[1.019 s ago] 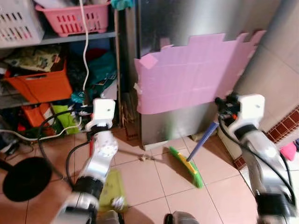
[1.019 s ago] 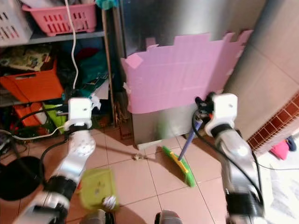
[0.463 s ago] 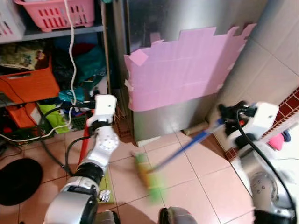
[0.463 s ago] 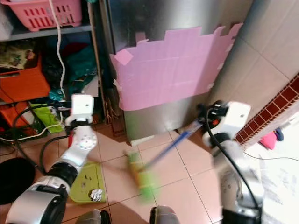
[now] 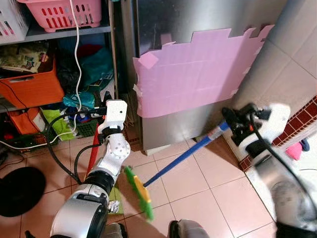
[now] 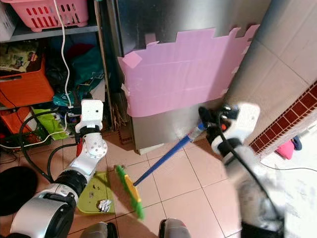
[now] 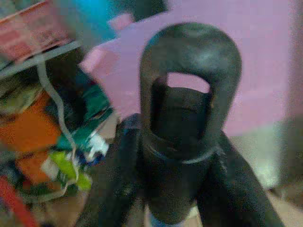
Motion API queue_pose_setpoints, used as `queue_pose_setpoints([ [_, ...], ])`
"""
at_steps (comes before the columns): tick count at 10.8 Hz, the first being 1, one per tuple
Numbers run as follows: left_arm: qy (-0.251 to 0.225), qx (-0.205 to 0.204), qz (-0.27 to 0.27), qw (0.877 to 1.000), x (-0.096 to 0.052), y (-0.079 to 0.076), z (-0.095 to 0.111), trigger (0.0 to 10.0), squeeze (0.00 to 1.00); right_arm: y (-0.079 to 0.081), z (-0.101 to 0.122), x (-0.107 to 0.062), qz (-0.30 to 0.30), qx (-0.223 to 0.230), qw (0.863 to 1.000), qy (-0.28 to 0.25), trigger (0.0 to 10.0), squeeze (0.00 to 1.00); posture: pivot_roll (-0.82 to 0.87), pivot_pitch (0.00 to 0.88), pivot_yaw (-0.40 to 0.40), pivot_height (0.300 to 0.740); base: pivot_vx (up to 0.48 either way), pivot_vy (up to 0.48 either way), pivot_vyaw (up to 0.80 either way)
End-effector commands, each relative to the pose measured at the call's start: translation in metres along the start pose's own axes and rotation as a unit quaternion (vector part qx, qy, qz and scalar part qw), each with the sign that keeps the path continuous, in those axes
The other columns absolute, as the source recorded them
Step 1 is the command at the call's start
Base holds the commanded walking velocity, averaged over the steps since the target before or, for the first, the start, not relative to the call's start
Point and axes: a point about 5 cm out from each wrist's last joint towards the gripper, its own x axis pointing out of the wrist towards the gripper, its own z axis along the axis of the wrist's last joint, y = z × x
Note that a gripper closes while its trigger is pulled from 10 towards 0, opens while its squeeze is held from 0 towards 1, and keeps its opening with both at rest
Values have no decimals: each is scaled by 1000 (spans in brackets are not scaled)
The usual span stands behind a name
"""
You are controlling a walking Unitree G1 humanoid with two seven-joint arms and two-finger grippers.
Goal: Sweep floor
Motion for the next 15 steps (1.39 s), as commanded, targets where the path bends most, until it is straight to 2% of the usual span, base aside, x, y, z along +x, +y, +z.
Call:
queue_pose_setpoints([
  [1,-12,-8,9,1000,5,0,6,10000,0,11,18,5,49,-19,998,-31,10000,0,-335,72,-40,740,0,0,0],
  [2,-13,-6,12,1000,6,1,6,10000,0,8,25,8,50,-30,998,-37,10000,0,-335,72,-40,740,0,0,0],
  [3,-11,-2,11,1000,6,2,4,10000,0,-4,32,14,16,-60,997,-48,10000,0,-327,68,-33,740,0,0,0],
  [4,-8,-13,11,1000,5,0,5,10000,0,-13,29,13,-15,-64,997,-51,10000,0,-307,63,-30,740,0,0,0],
  [5,-2,-18,15,1000,4,0,6,10000,0,-18,25,13,-35,-42,997,-53,10000,0,-297,63,-24,740,0,0,0],
  [10,0,-41,11,999,9,-2,11,10000,0,-27,18,11,-71,-43,994,-68,10000,0,-287,65,12,740,0,0,0],
  [15,12,-45,2,999,0,-5,5,10000,0,-28,18,10,-78,-45,993,-71,10000,0,-290,68,19,740,0,0,0],
])
